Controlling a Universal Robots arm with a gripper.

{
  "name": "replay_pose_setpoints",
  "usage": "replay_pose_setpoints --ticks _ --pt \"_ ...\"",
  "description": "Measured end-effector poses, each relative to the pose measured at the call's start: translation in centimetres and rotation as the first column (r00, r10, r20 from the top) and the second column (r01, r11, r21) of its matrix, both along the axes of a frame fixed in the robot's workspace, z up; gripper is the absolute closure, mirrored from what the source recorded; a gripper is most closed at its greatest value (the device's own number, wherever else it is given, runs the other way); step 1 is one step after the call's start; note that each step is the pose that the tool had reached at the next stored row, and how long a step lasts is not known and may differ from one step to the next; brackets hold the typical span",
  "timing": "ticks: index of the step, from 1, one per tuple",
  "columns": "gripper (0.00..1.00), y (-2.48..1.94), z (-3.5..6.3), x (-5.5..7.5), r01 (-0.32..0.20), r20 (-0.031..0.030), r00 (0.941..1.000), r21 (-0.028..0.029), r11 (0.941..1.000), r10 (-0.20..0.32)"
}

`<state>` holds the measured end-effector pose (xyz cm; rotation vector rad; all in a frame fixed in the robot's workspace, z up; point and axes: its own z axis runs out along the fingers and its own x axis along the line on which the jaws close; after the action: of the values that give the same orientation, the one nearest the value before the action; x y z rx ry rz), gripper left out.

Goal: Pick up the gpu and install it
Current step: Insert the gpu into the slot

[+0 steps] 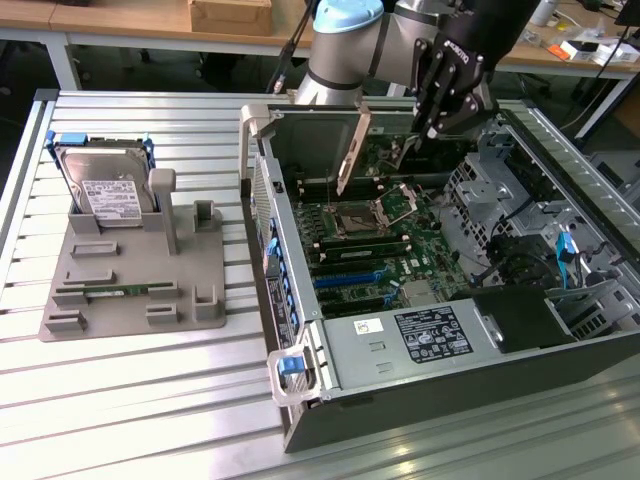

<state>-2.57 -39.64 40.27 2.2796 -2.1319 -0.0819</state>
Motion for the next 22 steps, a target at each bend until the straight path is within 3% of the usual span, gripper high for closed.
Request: replay_pose_setpoints --ticks 4,5,22 --pt "0.74 0.0 -0.2 0.0 0.0 0.0 1.0 0.0 1.0 0.0" --pt "0.74 0.0 -0.77 0.0 0.0 0.0 1.0 0.0 1.0 0.0" --pt "0.74 0.0 -1.19 0.0 0.0 0.0 1.0 -0.0001 1.0 0.0"
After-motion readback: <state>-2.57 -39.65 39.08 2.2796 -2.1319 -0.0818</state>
